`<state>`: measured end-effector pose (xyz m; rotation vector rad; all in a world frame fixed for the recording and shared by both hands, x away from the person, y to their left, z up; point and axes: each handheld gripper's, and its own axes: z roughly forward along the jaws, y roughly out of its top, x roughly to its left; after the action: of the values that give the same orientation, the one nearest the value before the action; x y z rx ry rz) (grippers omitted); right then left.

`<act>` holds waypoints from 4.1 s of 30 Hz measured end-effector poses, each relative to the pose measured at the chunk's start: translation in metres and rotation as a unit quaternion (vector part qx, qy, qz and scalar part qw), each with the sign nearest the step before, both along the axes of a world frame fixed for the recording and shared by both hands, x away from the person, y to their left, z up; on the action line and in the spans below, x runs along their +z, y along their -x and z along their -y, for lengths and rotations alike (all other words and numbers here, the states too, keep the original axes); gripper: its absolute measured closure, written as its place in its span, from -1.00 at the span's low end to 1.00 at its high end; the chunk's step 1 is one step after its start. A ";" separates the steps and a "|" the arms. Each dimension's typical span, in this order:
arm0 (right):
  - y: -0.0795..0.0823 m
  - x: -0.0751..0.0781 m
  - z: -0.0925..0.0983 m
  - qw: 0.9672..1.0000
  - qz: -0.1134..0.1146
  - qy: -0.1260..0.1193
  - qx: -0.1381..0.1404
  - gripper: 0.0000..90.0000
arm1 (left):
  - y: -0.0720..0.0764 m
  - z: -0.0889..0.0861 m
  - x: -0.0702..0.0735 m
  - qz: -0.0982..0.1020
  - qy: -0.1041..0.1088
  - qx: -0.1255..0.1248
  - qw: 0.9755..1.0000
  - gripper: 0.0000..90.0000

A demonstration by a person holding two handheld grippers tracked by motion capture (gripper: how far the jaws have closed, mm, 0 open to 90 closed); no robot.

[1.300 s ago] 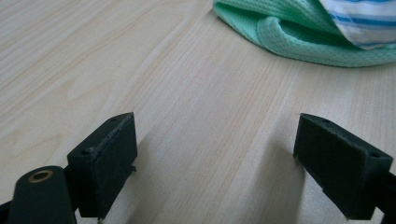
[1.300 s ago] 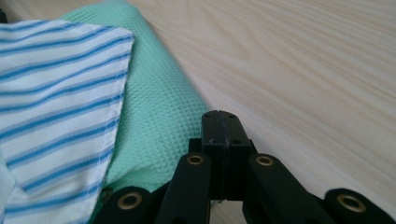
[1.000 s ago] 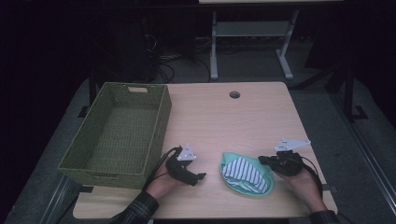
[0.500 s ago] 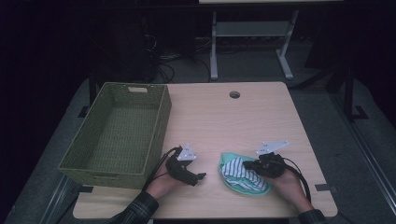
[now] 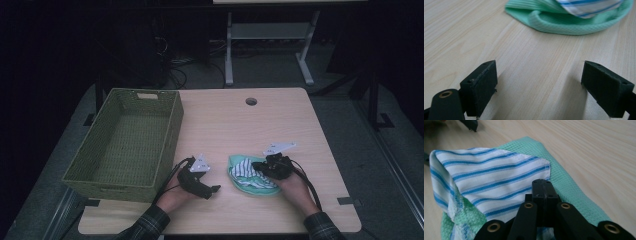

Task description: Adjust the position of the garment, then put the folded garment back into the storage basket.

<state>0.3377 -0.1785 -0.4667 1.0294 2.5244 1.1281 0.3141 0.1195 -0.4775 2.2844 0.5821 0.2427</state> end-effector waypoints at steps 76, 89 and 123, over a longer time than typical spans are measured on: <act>0.027 -0.008 0.104 0.989 0.023 0.024 -0.144 -0.22 | 0.000 0.010 0.026 -0.048 0.004 0.019 0.999 -0.70; 0.024 -0.015 0.107 0.985 0.028 0.023 -0.171 -0.61 | -0.003 0.051 0.058 -0.065 0.008 -0.001 0.998 -0.70; 0.024 -0.015 0.108 0.983 0.026 0.024 -0.178 -0.62 | -0.002 0.105 0.021 -0.056 -0.097 -0.079 0.991 -0.58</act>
<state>0.3134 -0.2861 -0.4822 1.3496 2.1958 0.9714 0.3158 0.0143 -0.4567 2.5320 0.4471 0.0967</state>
